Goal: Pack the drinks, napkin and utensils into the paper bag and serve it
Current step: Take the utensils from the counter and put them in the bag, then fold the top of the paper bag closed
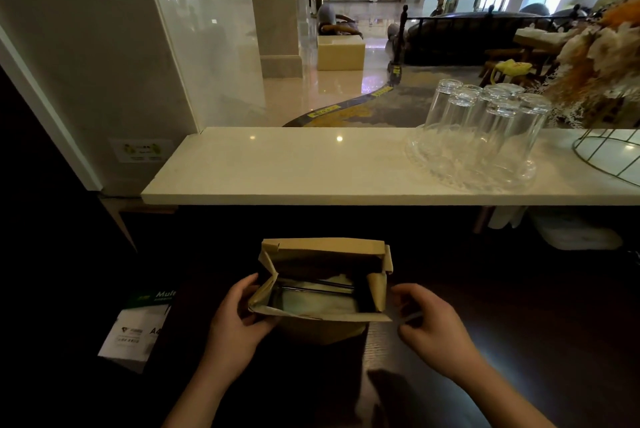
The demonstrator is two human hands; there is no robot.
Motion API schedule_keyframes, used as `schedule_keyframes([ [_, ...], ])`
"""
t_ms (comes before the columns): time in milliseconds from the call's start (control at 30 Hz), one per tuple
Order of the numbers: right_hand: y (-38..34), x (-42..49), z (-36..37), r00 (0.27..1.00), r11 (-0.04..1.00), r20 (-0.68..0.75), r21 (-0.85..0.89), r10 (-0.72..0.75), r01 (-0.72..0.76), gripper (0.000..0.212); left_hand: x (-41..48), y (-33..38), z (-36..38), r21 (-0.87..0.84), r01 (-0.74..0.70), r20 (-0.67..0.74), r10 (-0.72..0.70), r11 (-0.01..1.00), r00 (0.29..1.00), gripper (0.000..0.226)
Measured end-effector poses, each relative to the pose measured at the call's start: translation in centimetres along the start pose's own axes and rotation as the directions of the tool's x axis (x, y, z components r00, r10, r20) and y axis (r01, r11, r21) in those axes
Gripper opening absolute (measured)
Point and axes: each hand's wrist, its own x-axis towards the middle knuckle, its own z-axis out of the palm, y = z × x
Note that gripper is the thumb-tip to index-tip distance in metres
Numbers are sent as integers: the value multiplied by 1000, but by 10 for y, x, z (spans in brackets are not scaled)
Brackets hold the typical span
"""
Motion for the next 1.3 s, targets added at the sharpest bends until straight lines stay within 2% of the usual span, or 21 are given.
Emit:
schedule_keyframes([
  [100,6,0,11,997,999,76,-37,21,-18,54,-1,3,5,74,-31,-62,36,997,997,46],
  [167,7,0,20,997,999,72,-44,13,-10,50,-1,4,9,114,-25,-92,36,993,995,34],
  [433,5,16,41,992,1000,-125,-7,-23,22,14,11,8,19,137,-11,-166,34,990,986,17],
  [600,7,30,42,987,998,-149,-46,-53,46,8,26,9,16,225,-33,-169,72,974,983,33],
  [700,8,33,41,987,999,-154,-9,-37,36,10,33,13,12,87,-25,-118,35,996,992,62],
  [767,10,34,41,991,1000,-135,16,-21,23,10,39,15,9,38,-65,-42,66,997,997,82],
  [867,15,36,42,995,996,-102,83,19,-10,14,47,19,5,72,-90,32,88,993,996,87],
  [933,16,39,43,988,995,-144,98,50,-36,5,51,20,4,105,-82,37,79,991,996,78],
  [1033,20,49,42,973,985,-207,157,103,-71,42,56,19,5,139,-89,2,90,986,996,55],
  [1133,20,57,39,990,920,-74,383,122,-85,62,61,17,9,174,-89,-64,102,981,993,38],
  [1200,19,60,39,997,889,-16,453,75,-60,51,62,16,11,175,-86,-92,103,981,990,29],
  [1300,14,67,41,994,915,-85,401,68,-28,25,63,14,15,137,-88,-111,104,987,988,22],
])
